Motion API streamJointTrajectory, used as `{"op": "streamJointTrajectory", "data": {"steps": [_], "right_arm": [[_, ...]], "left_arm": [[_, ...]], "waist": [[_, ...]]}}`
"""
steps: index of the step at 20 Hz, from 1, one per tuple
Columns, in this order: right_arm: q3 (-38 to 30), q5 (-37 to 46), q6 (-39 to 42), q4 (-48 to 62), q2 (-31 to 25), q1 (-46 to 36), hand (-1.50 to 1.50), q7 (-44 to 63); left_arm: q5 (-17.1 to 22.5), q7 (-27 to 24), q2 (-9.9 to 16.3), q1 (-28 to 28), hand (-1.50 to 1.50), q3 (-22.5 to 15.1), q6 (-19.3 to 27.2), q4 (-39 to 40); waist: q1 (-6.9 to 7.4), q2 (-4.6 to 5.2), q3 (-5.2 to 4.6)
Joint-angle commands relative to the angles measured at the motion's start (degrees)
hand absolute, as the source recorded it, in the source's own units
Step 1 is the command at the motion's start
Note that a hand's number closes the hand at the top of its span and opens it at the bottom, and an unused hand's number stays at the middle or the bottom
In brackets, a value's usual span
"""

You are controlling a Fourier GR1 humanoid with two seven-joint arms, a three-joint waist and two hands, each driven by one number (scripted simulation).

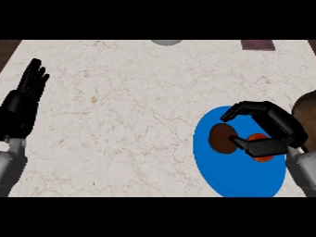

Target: Pick the cupcake from the plate and place it in the pan

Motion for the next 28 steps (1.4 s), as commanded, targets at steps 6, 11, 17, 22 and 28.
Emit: {"op": "streamJointTrajectory", "data": {"steps": [6, 11, 17, 22, 28], "right_arm": [[-8.3, 14.99, 6.48, 12.14, -13.91, -5.72, -1.5, -31.68], [-6.38, 20.11, 11.32, 11.45, -24.77, -11.93, -1.5, -31.16], [-1.83, 23.95, 14.92, 12.22, -26.66, -22.15, -1.5, -25.35], [0.11, 27.29, 10.49, 8.29, -20.24, -25.97, -1.5, -20.39], [1.46, 27.42, 14.48, 7.3, -16.94, -25.03, -1.5, -18.68]], "left_arm": [[-0.64, 2.44, -3.5, -1.06, 0.0, -2.38, 0.77, -0.08], [-1.07, 1.9, -4.61, 1.49, 0.0, -2.71, 1.15, -0.58], [-3.32, 2.43, -5.99, 0.63, 0.0, -3.76, 2.05, -1.77], [-2.41, 2.56, -4.39, 2.1, 0.0, -0.19, -0.19, -1.32], [-3.83, 4.76, -6.45, -0.35, 0.0, -0.02, 0.34, -1.56]], "waist": [[-1.32, -0.19, -0.26], [-1.27, -0.54, -0.44], [-1.18, -0.61, -0.5], [-1.67, -0.72, -0.5], [-2.2, -0.78, -0.48]]}}
